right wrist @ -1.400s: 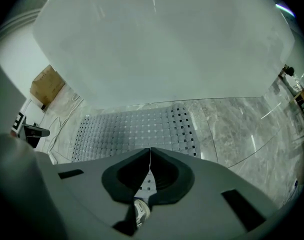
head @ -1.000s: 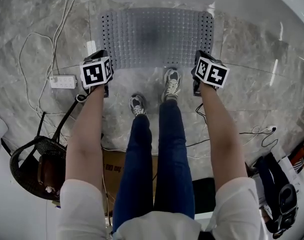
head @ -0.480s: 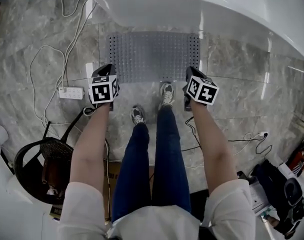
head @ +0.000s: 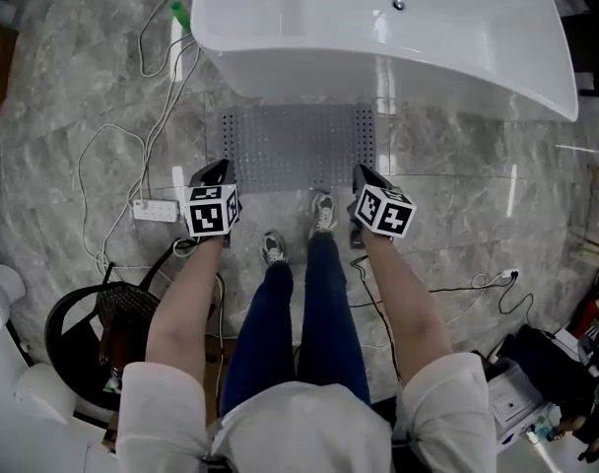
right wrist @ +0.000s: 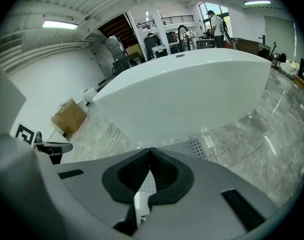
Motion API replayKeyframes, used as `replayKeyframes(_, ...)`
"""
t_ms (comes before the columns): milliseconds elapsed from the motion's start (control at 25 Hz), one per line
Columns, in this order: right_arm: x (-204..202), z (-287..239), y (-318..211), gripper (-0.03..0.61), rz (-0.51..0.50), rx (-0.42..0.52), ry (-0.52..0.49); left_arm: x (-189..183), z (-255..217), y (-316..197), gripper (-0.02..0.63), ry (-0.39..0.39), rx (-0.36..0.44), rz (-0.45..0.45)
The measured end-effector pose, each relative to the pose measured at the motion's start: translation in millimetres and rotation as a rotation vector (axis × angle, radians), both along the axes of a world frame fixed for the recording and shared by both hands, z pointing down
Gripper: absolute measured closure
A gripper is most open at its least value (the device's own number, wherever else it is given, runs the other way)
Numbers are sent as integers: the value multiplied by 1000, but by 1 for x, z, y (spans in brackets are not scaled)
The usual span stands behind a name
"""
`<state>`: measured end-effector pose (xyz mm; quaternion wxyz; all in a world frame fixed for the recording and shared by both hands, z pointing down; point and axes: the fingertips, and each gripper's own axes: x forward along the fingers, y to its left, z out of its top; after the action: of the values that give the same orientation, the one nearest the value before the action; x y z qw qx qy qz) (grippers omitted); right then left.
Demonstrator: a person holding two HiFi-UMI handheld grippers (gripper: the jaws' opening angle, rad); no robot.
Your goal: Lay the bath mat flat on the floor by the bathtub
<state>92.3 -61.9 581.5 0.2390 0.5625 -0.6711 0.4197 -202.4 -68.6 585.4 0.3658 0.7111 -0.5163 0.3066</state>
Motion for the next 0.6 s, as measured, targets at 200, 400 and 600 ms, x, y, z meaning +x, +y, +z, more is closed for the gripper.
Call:
replayKeyframes(200, -15, -54, 19, 549, -66, 41, 22, 6, -53, 16, 574, 35, 34, 10)
replayKeyframes(400, -24, -106, 32, 549, -59, 104, 9, 7, -101, 24, 574, 68, 95, 10)
replayKeyframes(600, -27, -148, 42, 549, -47, 161, -6, 10, -145, 32, 574, 81, 163, 39)
